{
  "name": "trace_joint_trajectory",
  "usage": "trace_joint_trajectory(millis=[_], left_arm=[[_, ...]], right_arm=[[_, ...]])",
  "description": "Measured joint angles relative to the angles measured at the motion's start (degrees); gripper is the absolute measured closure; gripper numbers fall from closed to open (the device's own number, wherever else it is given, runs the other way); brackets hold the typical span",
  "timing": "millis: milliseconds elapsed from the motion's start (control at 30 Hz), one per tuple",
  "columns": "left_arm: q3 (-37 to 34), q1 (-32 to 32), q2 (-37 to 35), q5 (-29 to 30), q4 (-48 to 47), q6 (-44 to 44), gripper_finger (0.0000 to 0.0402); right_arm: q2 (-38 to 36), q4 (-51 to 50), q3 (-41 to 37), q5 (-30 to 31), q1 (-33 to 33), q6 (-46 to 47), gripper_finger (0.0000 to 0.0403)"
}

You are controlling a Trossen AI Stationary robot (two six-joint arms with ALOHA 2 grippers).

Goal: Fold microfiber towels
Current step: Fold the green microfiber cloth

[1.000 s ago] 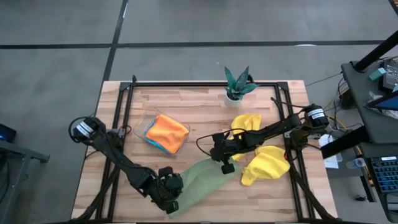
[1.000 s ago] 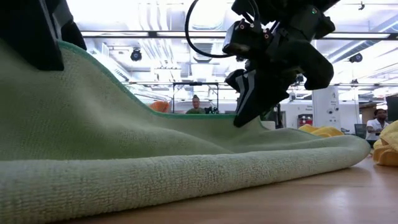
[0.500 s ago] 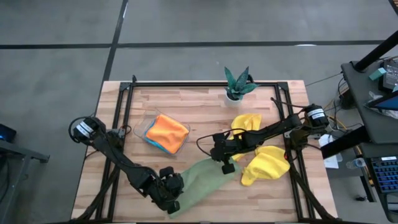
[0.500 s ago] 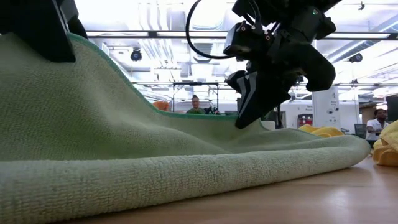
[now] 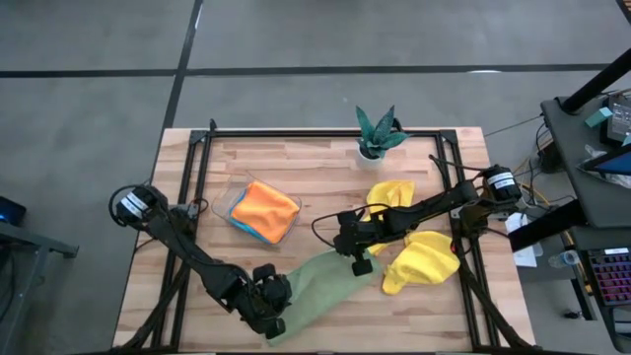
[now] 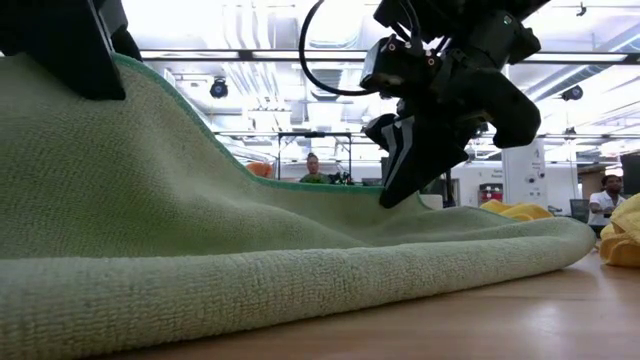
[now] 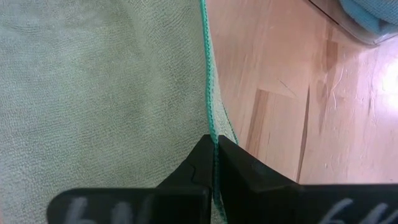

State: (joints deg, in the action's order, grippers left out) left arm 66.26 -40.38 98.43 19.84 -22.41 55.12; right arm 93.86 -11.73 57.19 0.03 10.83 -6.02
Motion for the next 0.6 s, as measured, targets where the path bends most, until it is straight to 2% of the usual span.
trace_joint_trajectory(millis=[600], left_arm=[[0.0, 0.3, 0.0, 0.2, 1.0, -1.5, 0.0402]], right_arm=[[0.0, -1.1, 0.0, 0.0, 0.4, 1.5, 0.0394]])
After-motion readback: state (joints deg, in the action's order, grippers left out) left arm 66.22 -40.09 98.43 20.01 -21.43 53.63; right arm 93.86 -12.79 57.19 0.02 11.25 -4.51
